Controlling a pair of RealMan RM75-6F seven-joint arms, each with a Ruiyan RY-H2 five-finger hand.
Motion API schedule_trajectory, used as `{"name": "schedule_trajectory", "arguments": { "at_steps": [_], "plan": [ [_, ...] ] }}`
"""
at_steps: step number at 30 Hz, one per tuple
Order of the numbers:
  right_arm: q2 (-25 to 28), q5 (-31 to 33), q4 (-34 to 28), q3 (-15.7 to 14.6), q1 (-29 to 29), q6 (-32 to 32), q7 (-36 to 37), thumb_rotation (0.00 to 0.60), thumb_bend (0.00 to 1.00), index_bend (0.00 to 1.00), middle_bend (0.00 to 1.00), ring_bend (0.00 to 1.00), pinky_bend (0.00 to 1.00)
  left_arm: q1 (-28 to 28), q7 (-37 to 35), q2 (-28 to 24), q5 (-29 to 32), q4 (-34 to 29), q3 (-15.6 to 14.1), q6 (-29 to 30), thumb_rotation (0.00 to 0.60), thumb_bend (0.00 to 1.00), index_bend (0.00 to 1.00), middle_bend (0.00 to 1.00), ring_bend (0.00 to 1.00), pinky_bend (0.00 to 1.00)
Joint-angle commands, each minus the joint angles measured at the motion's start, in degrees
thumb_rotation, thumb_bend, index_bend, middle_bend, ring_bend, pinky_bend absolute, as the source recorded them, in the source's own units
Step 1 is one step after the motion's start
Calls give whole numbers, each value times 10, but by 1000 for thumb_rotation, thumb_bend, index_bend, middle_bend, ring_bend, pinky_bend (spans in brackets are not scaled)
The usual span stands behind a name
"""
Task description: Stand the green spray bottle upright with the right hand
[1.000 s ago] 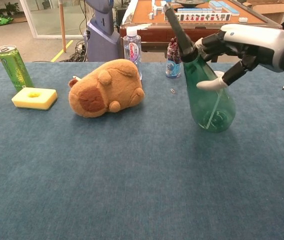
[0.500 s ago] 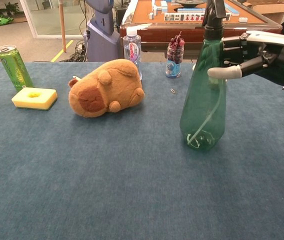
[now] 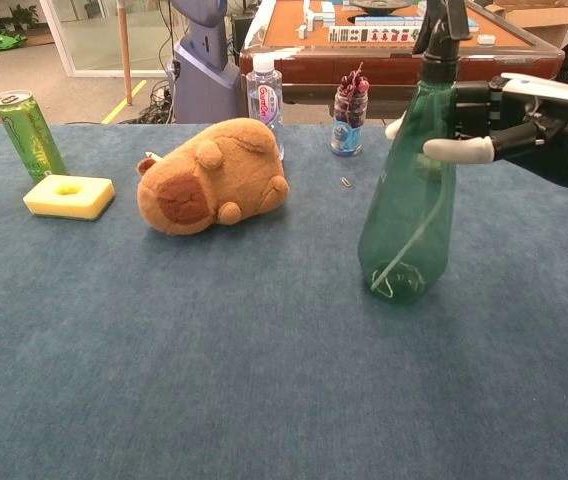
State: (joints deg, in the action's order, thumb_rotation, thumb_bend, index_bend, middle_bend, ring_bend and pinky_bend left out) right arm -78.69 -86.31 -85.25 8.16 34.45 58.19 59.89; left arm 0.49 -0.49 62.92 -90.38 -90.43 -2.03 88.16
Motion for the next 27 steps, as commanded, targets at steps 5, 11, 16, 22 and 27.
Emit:
{"name": "schedule_trajectory", "arguments": {
  "at_steps": [5, 11, 16, 22, 27],
  "plan": [
    [6, -13, 3, -6, -2, 18, 6, 600, 19, 337, 227, 99, 82, -1, 1, 1, -1, -1, -1, -1, 600, 260, 365, 249, 214, 226],
    [10, -10, 4, -10, -5, 23, 10, 600, 16, 293, 200, 82, 67, -2, 2, 0, -2, 0, -2, -3, 600, 260, 366, 249, 214, 227],
    [15, -11, 2, -13, -6, 25, 11, 600, 16, 286, 196, 78, 63, -3, 3, 0, -1, -1, -1, -4, 600, 260, 367, 249, 214, 227],
    [32, -15, -7, -19, -12, 34, -9, 600, 17, 255, 178, 64, 46, -4, 4, 1, -2, -2, 0, -4, 600, 260, 368, 249, 214, 227],
    [66, -3, -29, -31, -32, 44, -94, 600, 80, 214, 141, 54, 41, -9, 4, 2, -5, -2, 3, -4, 600, 260, 368, 249, 214, 226]
  ]
}}
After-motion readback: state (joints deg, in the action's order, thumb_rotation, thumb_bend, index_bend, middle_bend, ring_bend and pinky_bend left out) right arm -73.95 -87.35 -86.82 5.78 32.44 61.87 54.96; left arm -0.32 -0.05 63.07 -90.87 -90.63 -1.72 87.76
